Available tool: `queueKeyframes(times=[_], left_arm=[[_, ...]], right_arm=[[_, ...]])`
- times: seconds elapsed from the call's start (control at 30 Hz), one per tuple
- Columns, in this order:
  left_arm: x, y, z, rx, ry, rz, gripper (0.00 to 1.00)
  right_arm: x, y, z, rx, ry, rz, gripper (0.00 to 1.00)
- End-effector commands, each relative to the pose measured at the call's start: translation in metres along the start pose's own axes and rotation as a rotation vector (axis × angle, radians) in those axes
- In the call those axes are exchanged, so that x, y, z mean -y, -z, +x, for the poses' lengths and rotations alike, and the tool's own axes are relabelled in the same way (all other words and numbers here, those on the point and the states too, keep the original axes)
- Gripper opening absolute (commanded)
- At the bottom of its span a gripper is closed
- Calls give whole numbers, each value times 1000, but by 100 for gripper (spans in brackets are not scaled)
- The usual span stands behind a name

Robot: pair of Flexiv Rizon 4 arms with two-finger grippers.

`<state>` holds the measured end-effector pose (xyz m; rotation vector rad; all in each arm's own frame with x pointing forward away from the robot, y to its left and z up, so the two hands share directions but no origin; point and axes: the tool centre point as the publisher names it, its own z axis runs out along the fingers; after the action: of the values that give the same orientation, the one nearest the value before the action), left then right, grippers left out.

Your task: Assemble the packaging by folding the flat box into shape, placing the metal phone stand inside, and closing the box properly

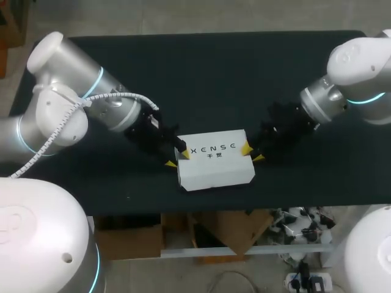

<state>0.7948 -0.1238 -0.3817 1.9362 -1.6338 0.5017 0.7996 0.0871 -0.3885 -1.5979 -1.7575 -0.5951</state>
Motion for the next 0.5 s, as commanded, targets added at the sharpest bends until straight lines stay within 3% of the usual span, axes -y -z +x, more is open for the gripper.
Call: queueKeyframes(times=[0.03, 0.5], left_arm=[[6, -10, 10, 4, 4, -22, 44], [6, -6, 14, 4, 35, -61, 45]], right_arm=[[-4, -7, 9, -3, -6, 13, 39], [-6, -4, 12, -18, -38, 33, 35]])
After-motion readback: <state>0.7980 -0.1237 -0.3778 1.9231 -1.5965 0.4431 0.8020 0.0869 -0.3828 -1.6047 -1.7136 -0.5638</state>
